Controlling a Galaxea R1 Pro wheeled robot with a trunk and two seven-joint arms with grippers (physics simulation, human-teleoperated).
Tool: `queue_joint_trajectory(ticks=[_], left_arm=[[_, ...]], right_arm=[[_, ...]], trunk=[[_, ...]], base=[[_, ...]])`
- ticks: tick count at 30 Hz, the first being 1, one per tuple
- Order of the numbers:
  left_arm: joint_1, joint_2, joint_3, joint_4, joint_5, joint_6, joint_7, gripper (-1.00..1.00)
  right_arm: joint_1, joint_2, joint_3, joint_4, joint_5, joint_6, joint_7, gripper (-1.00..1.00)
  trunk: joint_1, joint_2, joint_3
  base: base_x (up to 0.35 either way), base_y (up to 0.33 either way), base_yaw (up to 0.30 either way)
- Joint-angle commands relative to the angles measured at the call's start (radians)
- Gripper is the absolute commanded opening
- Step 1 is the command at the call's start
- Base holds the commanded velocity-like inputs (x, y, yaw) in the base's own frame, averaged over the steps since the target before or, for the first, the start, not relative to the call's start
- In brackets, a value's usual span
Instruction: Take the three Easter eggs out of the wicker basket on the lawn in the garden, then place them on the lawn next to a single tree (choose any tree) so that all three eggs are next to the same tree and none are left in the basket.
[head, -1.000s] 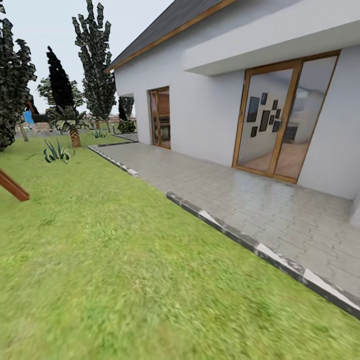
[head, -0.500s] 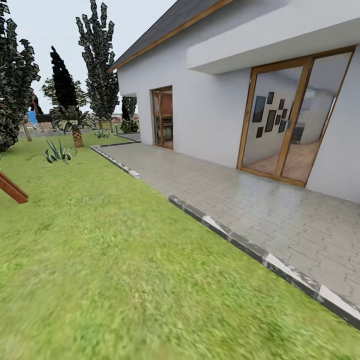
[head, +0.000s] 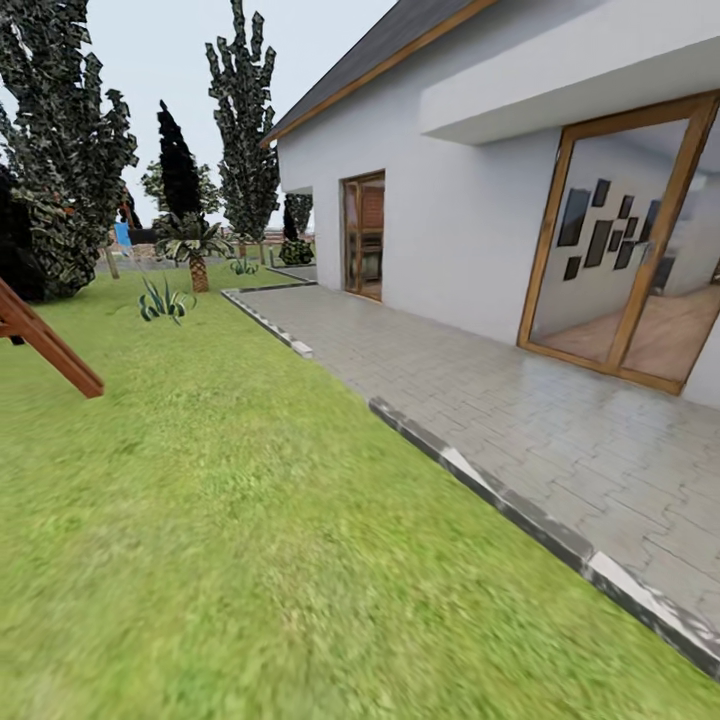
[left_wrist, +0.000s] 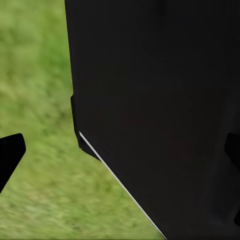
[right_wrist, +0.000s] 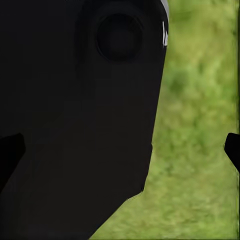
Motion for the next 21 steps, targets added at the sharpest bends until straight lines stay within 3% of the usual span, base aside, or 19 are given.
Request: queue_joint_trajectory(ticks=[1,21], left_arm=[[0.0,0.0,0.001,0.0,0.0,0.001,-0.003,1.0],[0.0,0.0,0.001,0.0,0.0,0.001,-0.003,1.0]], right_arm=[[-0.001,0.0,0.0,0.002,0.008,0.001,0.002,1.0],[-0.001,0.0,0.0,0.002,0.008,0.001,0.002,1.0]], trunk=[[0.001,0.0,-0.001],[0.001,0.0,-0.001]], base=[[0.333,0.0,0.23],[0.333,0.0,0.153]])
